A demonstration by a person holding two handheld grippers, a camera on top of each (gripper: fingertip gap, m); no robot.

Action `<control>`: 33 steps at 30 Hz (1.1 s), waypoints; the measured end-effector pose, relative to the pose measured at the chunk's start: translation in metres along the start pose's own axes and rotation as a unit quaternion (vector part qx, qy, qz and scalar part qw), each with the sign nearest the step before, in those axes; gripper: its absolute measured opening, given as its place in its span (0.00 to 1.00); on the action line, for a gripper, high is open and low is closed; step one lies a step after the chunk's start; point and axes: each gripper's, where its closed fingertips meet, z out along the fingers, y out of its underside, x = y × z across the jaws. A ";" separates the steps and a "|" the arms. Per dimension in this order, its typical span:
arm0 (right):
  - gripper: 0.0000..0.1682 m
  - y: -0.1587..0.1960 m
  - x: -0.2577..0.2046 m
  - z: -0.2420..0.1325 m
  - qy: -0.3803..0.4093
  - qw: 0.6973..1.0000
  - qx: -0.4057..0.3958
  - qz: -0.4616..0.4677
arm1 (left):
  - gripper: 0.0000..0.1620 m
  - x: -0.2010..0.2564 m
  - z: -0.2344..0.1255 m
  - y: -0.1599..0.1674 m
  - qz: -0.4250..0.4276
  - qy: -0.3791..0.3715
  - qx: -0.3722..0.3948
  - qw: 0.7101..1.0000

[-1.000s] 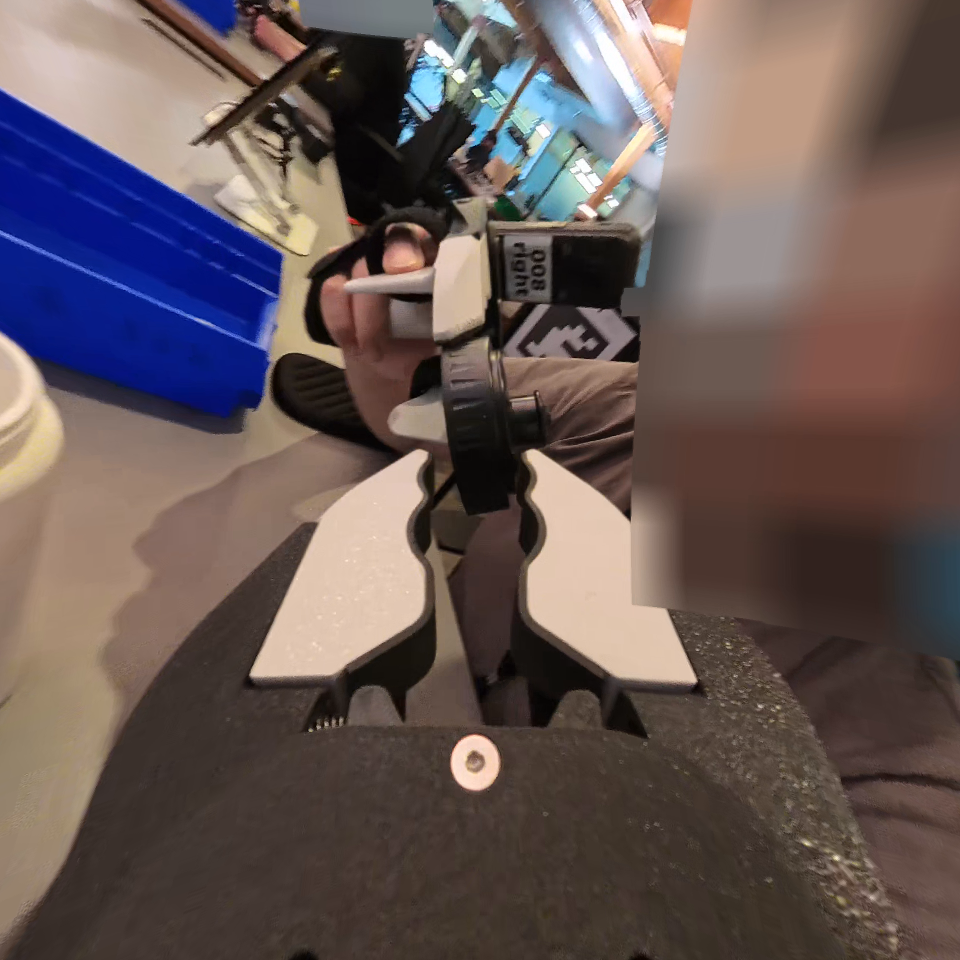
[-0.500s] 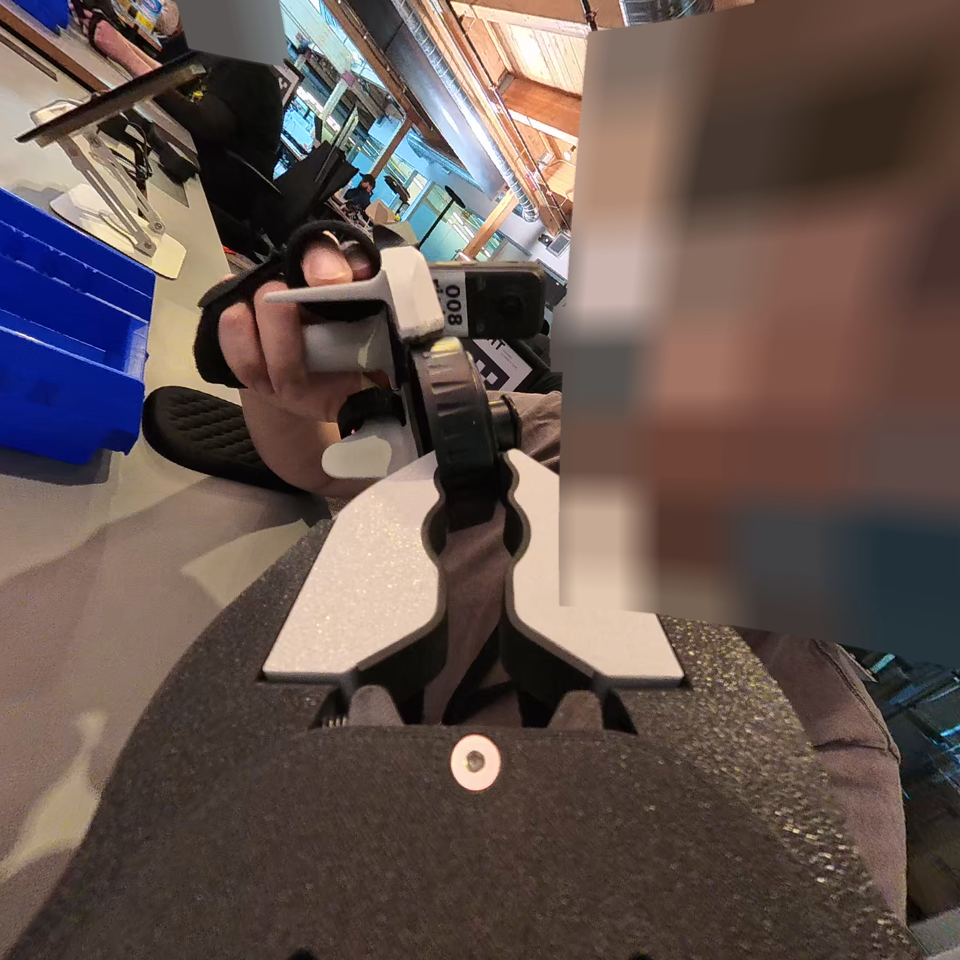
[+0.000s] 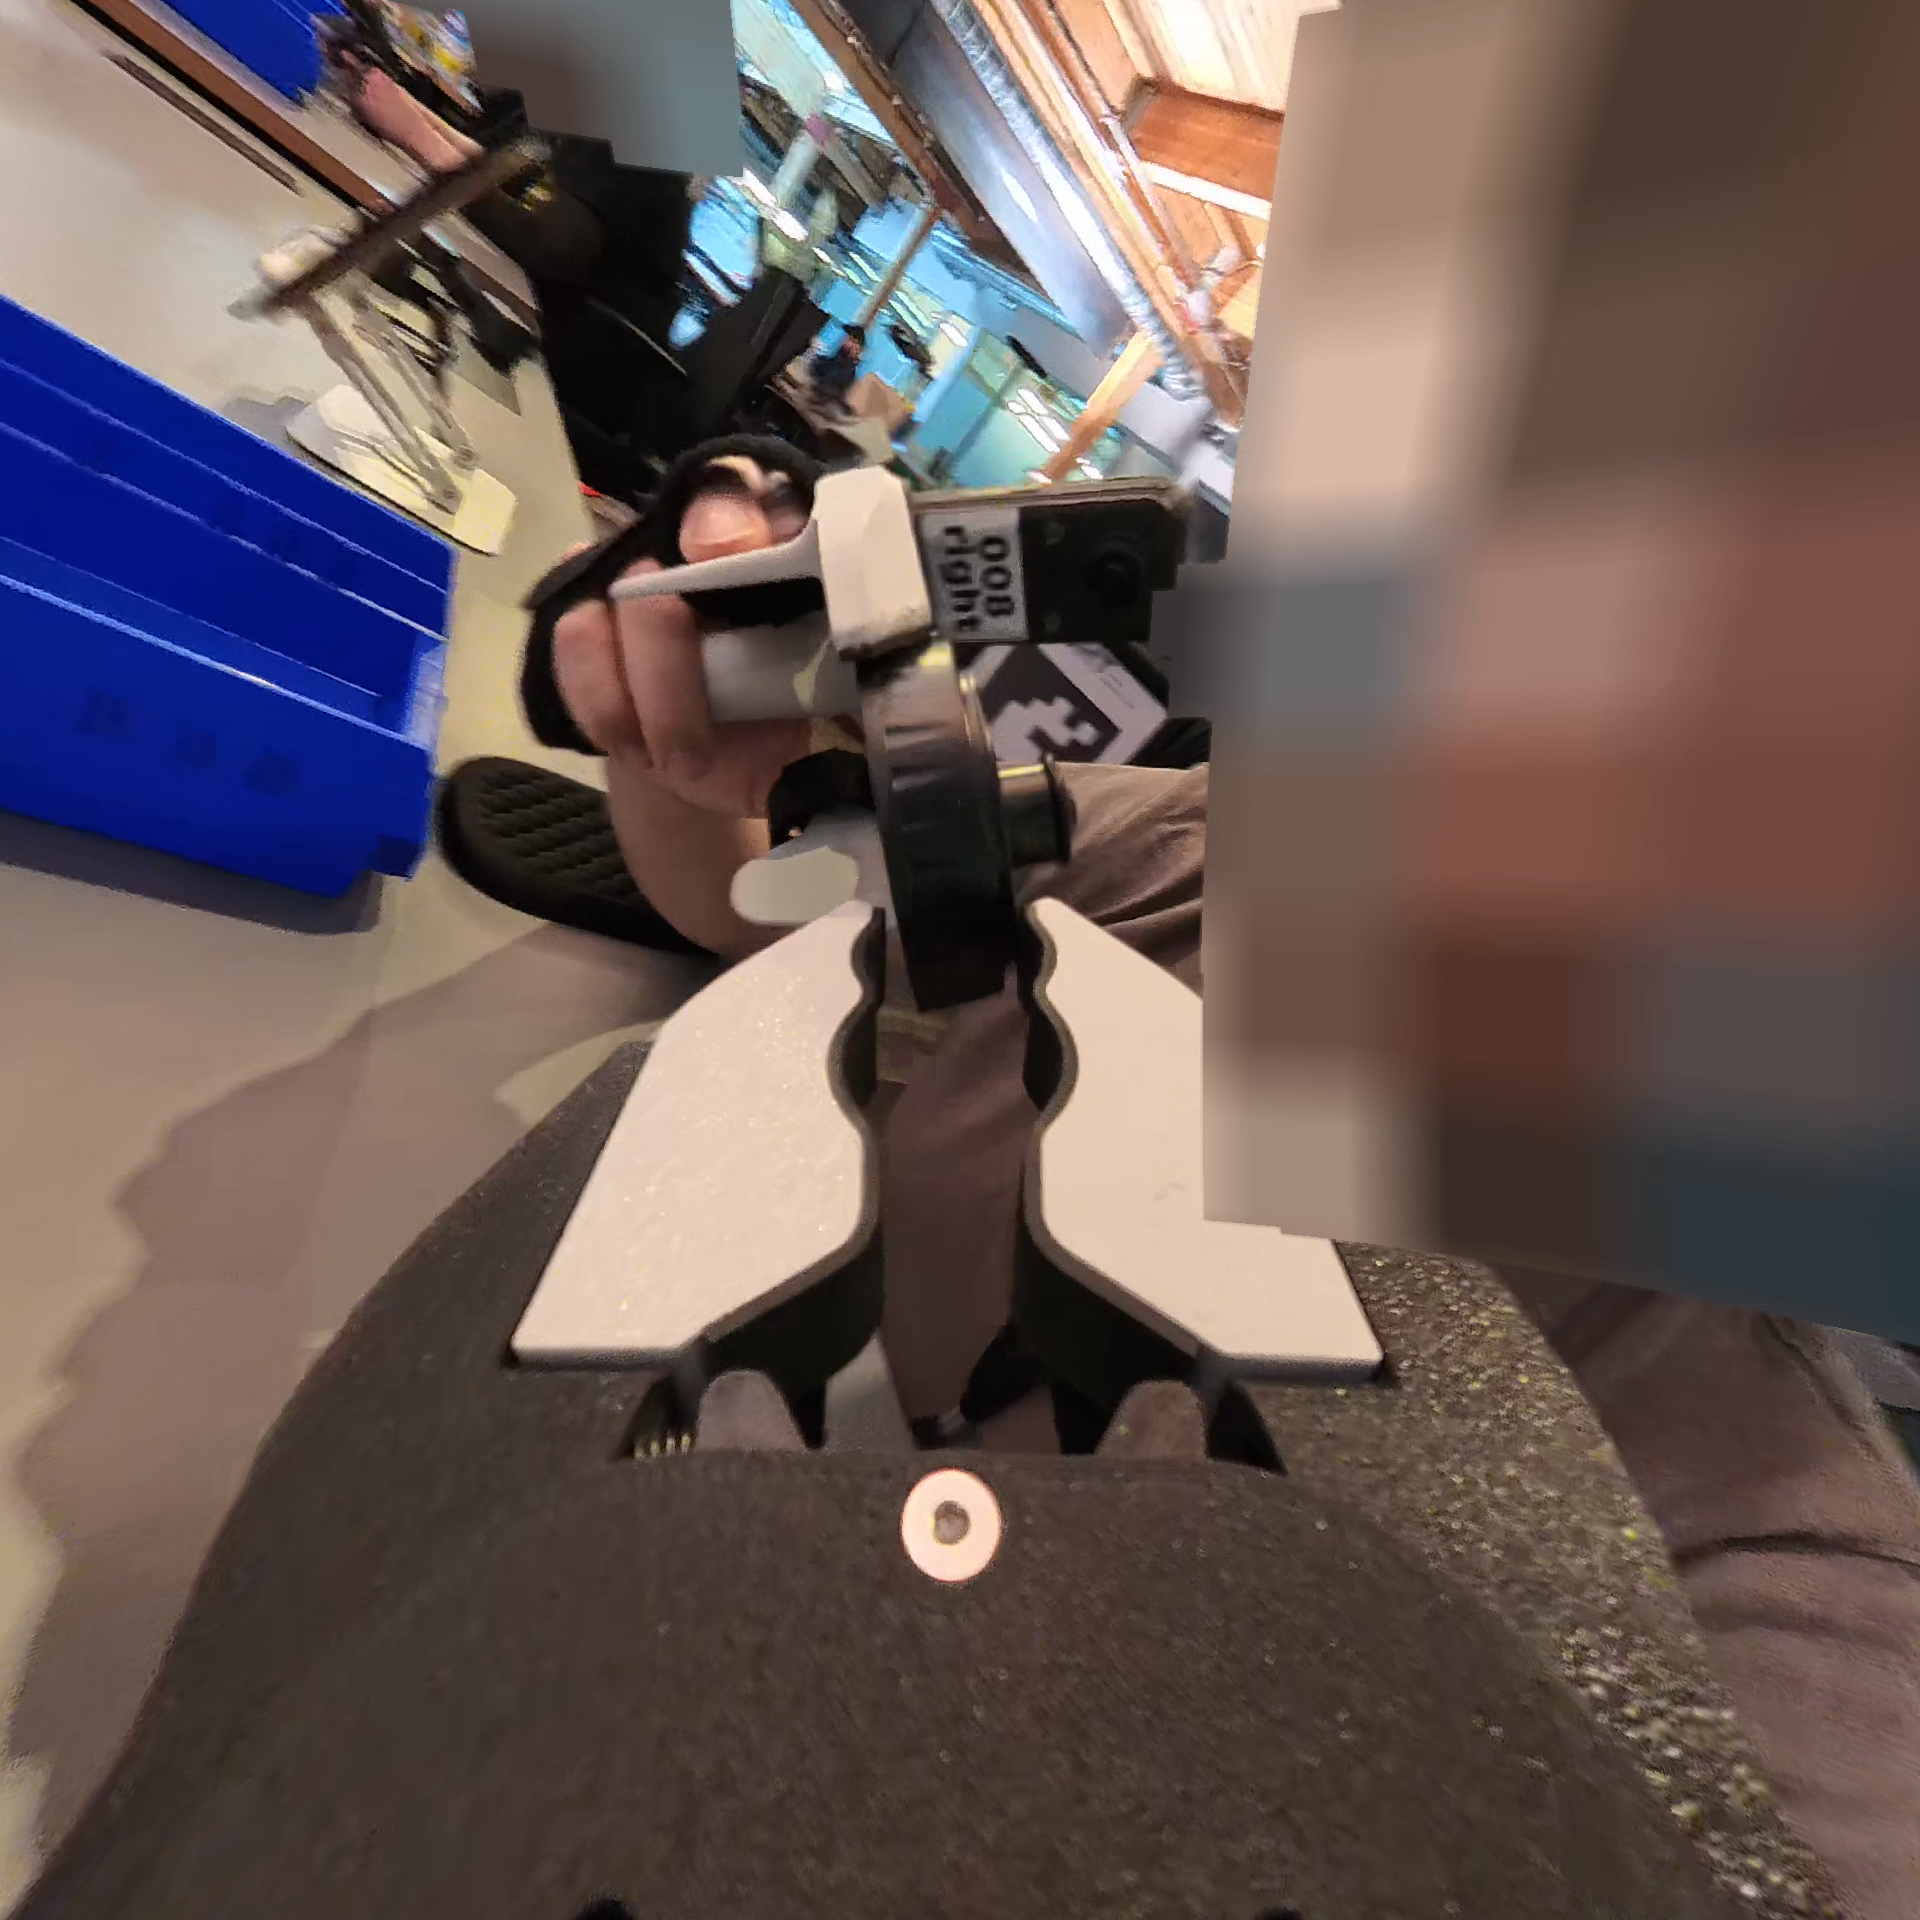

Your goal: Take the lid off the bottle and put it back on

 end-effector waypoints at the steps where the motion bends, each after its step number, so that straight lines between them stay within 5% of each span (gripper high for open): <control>1: 0.43 0.001 0.007 -0.004 0.012 1.000 -0.004 0.002 | 0.17 -0.006 -0.004 -0.004 0.021 -0.032 0.008 0.999; 5: 0.43 0.007 0.050 -0.028 0.073 0.996 -0.003 0.057 | 0.25 -0.052 -0.034 -0.025 0.171 -0.268 0.041 0.947; 7: 0.43 0.014 0.069 -0.039 0.092 0.990 0.006 0.107 | 0.43 -0.070 -0.050 -0.031 0.233 -0.364 0.052 0.900; 10: 0.43 0.028 0.088 -0.049 0.110 0.979 0.018 0.173 | 0.58 -0.094 -0.072 -0.041 0.282 -0.468 0.096 0.832; 12: 0.43 0.038 0.095 -0.050 0.114 0.972 0.021 0.206 | 0.65 -0.114 -0.075 -0.040 0.272 -0.498 0.124 0.814; 19: 0.43 0.072 0.090 -0.031 0.079 0.948 0.024 0.308 | 0.65 -0.195 -0.066 0.001 0.221 -0.527 0.113 0.813; 29: 0.43 0.102 0.063 0.000 0.006 0.936 -0.001 0.351 | 0.54 -0.210 -0.033 0.017 0.210 -0.394 0.093 0.890; 33: 0.43 0.106 0.057 0.005 -0.003 0.937 -0.007 0.349 | 0.54 -0.204 -0.022 0.024 0.236 -0.375 0.070 0.894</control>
